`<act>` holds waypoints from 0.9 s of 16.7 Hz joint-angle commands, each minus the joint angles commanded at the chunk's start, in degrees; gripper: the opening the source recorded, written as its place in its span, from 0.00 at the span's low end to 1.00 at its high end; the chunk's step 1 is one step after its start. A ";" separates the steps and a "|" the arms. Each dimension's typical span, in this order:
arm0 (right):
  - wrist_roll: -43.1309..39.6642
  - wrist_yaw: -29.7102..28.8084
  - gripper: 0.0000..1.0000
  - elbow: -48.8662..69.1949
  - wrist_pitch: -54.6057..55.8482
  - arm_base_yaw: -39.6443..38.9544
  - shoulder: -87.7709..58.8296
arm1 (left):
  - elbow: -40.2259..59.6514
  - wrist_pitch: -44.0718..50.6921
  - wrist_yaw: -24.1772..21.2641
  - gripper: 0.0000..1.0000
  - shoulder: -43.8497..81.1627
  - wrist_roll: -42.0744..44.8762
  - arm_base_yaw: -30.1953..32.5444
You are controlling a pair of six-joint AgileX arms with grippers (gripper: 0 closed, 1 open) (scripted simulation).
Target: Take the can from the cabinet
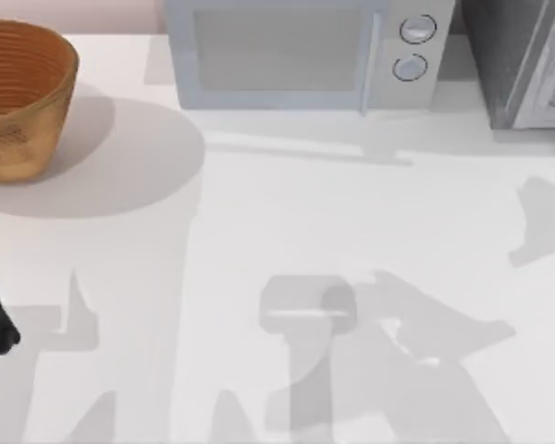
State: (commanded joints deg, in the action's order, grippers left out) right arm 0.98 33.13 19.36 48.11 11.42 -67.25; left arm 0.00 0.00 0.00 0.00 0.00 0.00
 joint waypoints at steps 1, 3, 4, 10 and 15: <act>0.12 1.29 0.00 0.80 1.98 0.55 -2.75 | 0.00 0.00 0.00 1.00 0.00 0.00 0.00; 0.30 3.96 0.00 2.41 5.96 1.56 -8.24 | 0.00 0.00 0.00 1.00 0.00 0.00 0.00; 0.33 5.35 0.00 3.25 7.99 2.01 -10.96 | 0.00 0.00 0.00 1.00 0.00 0.00 0.00; 0.30 13.72 0.00 8.38 20.23 4.68 -27.16 | 0.00 0.00 0.00 1.00 0.00 0.00 0.00; 0.28 20.52 0.00 12.46 30.21 7.05 -40.74 | 0.00 0.00 0.00 1.00 0.00 0.00 0.00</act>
State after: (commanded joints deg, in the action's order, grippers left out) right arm 1.26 53.65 31.82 78.32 18.46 -107.99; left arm 0.00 0.00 0.00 0.00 0.00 0.00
